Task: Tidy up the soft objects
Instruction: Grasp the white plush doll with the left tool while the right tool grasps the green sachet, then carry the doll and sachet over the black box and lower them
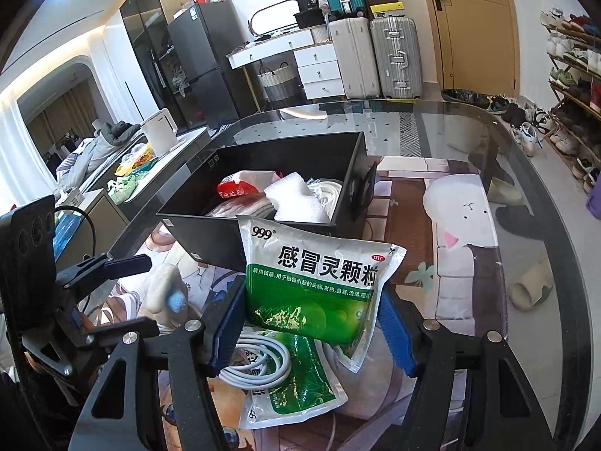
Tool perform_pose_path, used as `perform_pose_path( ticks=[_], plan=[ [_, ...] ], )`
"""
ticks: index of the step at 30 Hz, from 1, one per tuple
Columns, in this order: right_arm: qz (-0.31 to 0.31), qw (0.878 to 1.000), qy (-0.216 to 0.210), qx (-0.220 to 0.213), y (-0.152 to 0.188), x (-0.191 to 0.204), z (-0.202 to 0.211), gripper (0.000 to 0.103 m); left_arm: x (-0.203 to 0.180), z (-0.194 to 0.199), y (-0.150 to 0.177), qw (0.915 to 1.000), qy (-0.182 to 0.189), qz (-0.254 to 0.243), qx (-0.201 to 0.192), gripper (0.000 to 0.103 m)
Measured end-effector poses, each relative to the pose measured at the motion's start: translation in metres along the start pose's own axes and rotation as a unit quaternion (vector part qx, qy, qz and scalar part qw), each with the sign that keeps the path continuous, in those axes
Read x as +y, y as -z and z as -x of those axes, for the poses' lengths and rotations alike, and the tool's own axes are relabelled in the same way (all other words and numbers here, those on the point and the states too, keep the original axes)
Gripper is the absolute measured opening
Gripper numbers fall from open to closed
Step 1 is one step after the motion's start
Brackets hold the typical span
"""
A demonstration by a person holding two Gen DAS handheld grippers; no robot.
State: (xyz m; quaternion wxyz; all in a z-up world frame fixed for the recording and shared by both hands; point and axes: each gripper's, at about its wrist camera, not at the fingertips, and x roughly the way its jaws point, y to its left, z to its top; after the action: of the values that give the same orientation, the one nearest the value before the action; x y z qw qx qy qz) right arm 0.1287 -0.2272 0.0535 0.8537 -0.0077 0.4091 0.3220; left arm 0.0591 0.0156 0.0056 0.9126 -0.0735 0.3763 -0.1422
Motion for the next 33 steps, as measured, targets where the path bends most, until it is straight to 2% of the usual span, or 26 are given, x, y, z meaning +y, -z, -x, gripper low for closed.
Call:
perform_pose_path(
  ticks=[1, 3, 5, 8, 18, 33],
  plan=[
    [0.001, 1.000, -0.001, -0.001, 0.000, 0.000, 0.001, 0.067, 0.000, -0.001, 0.001, 1.0000, 0.002, 0.000, -0.001, 0.087],
    [0.001, 1.000, -0.001, 0.000, 0.000, -0.001, 0.000, 0.067, -0.001, -0.004, 0.001, 1.0000, 0.003, 0.002, 0.004, 0.065],
    [0.001, 1.000, -0.003, -0.002, 0.000, -0.001, 0.001, 0.067, -0.001, -0.009, 0.002, 0.9998, 0.013, 0.008, 0.014, 0.053],
    [0.001, 1.000, -0.002, -0.003, 0.000, -0.001, 0.002, 0.067, -0.003, -0.007, 0.003, 0.9998, 0.014, 0.006, 0.009, 0.046],
    [0.003, 1.000, -0.003, -0.012, -0.002, -0.002, 0.008, 0.067, 0.002, 0.006, -0.001, 0.9997, 0.016, 0.010, -0.012, 0.029],
    [0.010, 0.999, -0.009, -0.033, -0.005, 0.002, 0.025, 0.067, 0.007, 0.025, -0.010, 0.9989, 0.004, 0.012, -0.045, 0.027]
  ],
)
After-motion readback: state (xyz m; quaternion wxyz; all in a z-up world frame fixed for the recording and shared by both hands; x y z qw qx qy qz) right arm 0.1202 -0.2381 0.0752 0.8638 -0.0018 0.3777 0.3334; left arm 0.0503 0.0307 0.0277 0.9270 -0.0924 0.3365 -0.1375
